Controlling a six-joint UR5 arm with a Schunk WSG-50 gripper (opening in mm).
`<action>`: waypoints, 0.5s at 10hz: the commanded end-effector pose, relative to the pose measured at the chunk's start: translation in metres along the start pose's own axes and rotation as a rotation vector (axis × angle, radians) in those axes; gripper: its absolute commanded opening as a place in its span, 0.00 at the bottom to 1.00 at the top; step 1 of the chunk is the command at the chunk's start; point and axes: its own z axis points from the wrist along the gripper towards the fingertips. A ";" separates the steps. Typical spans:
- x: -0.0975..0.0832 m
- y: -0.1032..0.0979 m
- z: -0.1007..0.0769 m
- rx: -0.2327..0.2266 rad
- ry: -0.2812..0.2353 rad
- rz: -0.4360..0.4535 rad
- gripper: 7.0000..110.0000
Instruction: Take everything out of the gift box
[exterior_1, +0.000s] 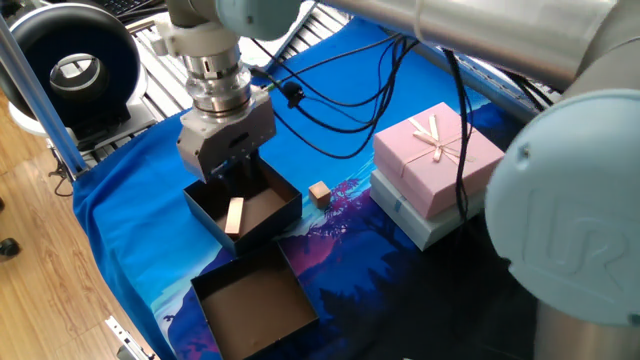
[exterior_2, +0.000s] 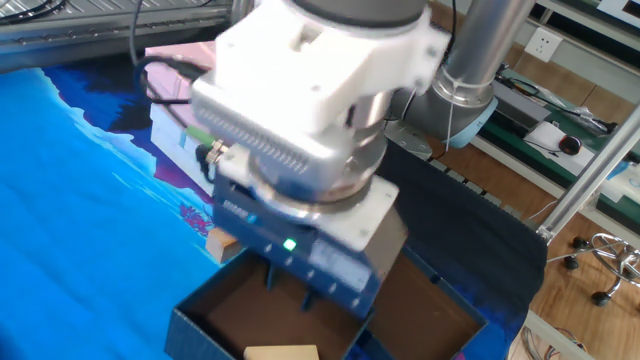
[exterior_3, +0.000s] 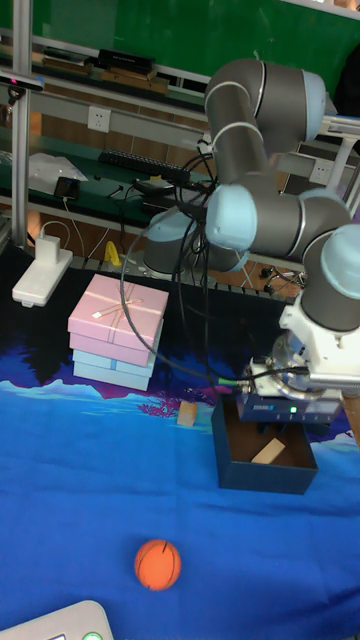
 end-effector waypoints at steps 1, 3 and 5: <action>-0.050 -0.027 0.017 0.055 -0.161 0.195 0.15; -0.047 -0.043 0.025 0.086 -0.195 0.288 0.36; -0.021 -0.005 0.022 0.036 -0.181 0.318 0.36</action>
